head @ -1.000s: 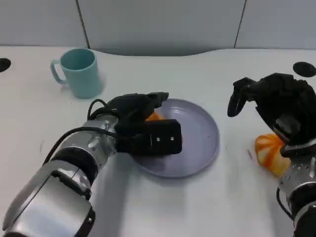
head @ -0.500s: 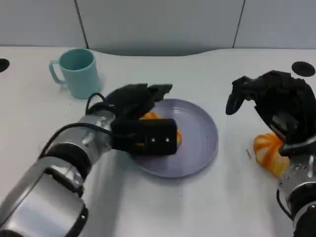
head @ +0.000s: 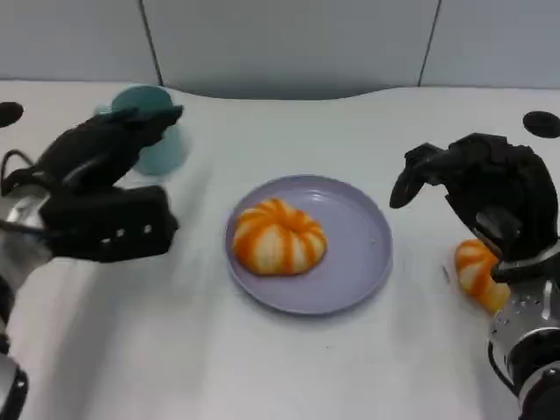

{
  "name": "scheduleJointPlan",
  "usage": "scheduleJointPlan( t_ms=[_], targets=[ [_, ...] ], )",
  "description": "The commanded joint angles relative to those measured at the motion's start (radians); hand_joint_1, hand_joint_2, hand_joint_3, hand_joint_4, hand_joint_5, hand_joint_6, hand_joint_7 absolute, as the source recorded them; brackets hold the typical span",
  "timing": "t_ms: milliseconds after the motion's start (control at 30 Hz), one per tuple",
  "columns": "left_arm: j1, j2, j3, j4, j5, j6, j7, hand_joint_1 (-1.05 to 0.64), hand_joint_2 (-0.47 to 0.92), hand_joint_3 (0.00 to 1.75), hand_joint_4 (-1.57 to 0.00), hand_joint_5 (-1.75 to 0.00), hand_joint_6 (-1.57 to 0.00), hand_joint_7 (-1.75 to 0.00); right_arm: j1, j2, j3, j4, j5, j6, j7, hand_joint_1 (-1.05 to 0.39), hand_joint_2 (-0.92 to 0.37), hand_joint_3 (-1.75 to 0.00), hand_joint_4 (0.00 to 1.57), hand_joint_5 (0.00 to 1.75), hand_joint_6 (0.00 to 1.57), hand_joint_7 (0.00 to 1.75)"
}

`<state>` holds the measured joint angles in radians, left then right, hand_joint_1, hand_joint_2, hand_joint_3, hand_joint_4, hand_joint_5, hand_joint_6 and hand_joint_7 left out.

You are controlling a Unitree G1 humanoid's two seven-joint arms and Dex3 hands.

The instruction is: Grasp the bread from the table and place it into the plate.

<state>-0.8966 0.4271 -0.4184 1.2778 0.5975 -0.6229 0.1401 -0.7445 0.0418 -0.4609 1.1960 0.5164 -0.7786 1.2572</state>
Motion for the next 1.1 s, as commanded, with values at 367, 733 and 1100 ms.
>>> scheduleJointPlan(
  t_ms=[367, 733, 1100],
  targets=[
    [0.016, -0.192, 0.664, -0.031, -0.867, 0.377, -0.762, -1.04, 0.92, 0.28, -0.02, -0.02, -0.04, -0.06, -0.006, -0.009, 0.006, -0.001, -0.009, -0.002, -0.008, -0.46, -0.9, 0.0, 0.72, 1.33, 0.96, 0.46],
    [0.078, -0.243, 0.854, -0.114, -1.146, 0.695, -1.066, -1.05, 0.92, 0.58, 0.0, 0.0, 0.0, 0.0, -0.008, -0.009, -0.002, 0.003, -0.001, 0.011, 0.0, -0.47, -0.9, 0.0, 0.73, 1.35, 0.95, 0.45],
    [0.25, -0.266, 0.866, -0.283, -1.172, 0.806, -1.169, -1.05, 0.92, 0.56, -0.05, -0.03, 0.0, 0.0, 0.002, -0.004, 0.006, -0.006, -0.004, -0.007, -0.001, -0.47, -0.89, 0.0, 0.72, 1.36, 0.95, 0.47]
  ],
)
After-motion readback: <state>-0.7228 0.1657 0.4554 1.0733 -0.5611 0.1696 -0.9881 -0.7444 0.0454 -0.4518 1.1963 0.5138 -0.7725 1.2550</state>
